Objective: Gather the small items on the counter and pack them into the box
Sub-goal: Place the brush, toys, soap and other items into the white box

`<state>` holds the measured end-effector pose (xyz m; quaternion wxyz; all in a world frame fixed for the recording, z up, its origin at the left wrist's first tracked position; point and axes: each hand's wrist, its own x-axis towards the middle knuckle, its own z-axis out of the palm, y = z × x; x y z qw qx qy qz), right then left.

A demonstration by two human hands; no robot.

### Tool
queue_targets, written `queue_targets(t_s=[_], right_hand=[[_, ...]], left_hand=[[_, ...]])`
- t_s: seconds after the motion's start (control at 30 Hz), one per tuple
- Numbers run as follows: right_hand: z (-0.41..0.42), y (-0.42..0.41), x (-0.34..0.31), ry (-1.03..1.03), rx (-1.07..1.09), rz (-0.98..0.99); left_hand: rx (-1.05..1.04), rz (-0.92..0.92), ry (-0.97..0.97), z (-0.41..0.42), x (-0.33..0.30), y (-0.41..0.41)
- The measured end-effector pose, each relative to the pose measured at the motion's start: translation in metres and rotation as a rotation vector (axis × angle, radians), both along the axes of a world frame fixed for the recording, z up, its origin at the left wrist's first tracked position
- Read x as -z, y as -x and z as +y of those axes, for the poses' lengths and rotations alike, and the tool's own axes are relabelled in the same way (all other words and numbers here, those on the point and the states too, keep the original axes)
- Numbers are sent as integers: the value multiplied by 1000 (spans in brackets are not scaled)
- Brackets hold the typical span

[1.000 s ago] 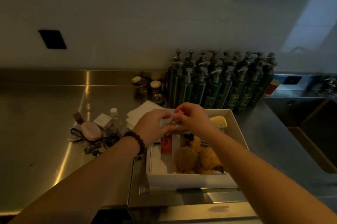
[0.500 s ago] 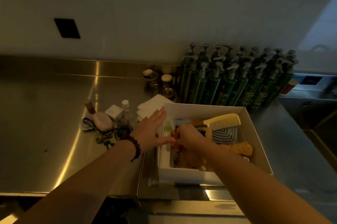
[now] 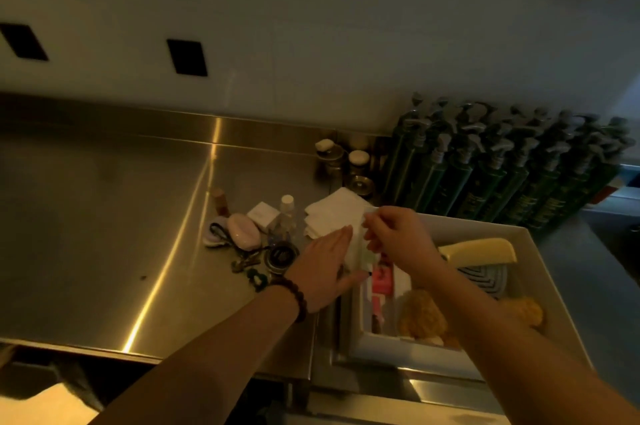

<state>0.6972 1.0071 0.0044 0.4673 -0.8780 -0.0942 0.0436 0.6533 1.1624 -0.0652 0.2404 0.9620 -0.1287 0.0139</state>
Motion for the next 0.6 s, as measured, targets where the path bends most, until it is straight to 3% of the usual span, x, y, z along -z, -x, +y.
queue_targets(t_s=[0.3,0.5,0.6], right_hand=[[135,-31,32,222,-134,78],[186,-67,60,297,-83,198],[187,-69,66,407,-56,131]], left_hand=[[-441,-234,131,146,8,13],[-545,-158,240,220,3,-9],[-553,-54,247,234,2,-28]])
